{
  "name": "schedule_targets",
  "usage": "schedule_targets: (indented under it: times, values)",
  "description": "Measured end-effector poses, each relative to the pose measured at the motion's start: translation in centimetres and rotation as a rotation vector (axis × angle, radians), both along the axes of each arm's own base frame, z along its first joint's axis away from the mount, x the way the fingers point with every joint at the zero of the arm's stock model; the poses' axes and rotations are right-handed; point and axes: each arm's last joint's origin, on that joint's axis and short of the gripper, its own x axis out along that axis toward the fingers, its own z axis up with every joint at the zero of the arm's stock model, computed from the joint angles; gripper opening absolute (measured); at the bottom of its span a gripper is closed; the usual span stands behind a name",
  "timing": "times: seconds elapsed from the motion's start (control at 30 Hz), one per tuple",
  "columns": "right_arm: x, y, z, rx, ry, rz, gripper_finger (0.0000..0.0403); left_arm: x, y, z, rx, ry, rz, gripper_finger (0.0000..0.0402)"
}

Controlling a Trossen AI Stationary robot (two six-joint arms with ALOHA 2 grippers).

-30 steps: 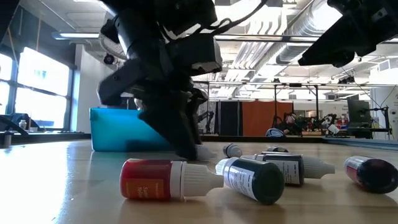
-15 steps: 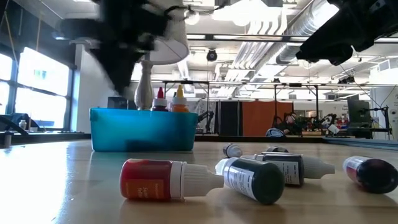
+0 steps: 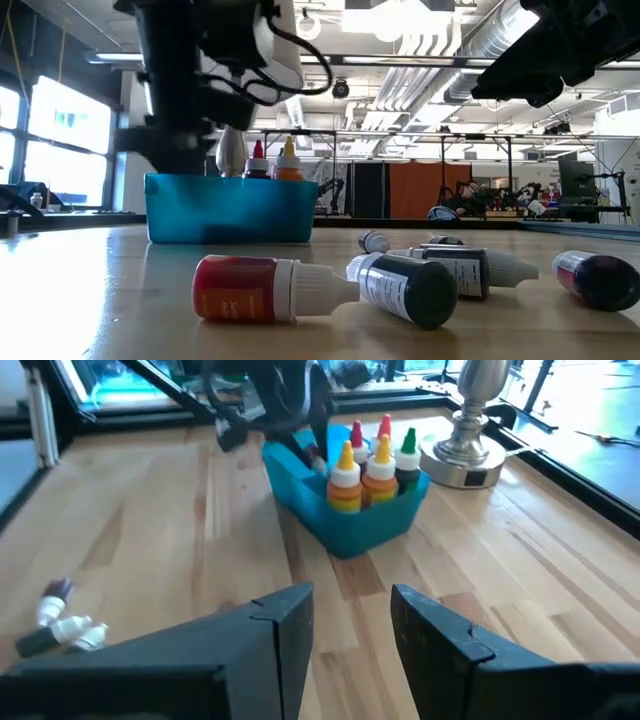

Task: Pick & Place food coloring
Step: Put the left small red food coloring bottle into the blue bin, then put the small blue food coloring bottle into the blue bin

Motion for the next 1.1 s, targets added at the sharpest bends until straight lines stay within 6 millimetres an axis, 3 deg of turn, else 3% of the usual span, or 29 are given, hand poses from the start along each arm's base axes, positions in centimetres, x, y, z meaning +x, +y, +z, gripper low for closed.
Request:
schedule_targets:
  times: [0.13,0.4,0.5,0.7,0.83,0.93,1.1]
  values:
    - [0.1,0.0,0.1,0.006,-0.006,0.003,0.0129,-0.2,0.6,-0.7,0.006,0.021,0.005,0.0120]
    - [0.1,0.0,0.2,0.010,-0.015,0.001,0.0129,-0.2,0.5,0.4,0.015,0.066,-0.021,0.0187]
    - [0.1,0.0,0.2,0.010,-0.016,0.001,0.0129,0.0,0.4,2.3,-0.003,0.113,-0.019,0.0189]
    - [0.1,-0.1,-0.2,-0.008,-0.023,-0.026,0.0129,0.0,-0.2,8.5,-0.065,0.115,0.097,0.0186]
    - [0.4,-0.5,-1.6,-0.031,0.014,-0.034,0.0129,-1.4,-1.6,12.1,-0.038,-0.029,0.083,0.0186]
    - [1.3,-0.3,-2.2,-0.013,0.033,0.055,0.0129,-3.6,-3.0,13.6,-0.006,-0.161,0.094,0.0186]
    - [3.9,0.7,-3.7,-0.072,-0.005,0.252,0.0129,-7.6,-4.8,13.2,0.003,-0.401,0.147,0.0186]
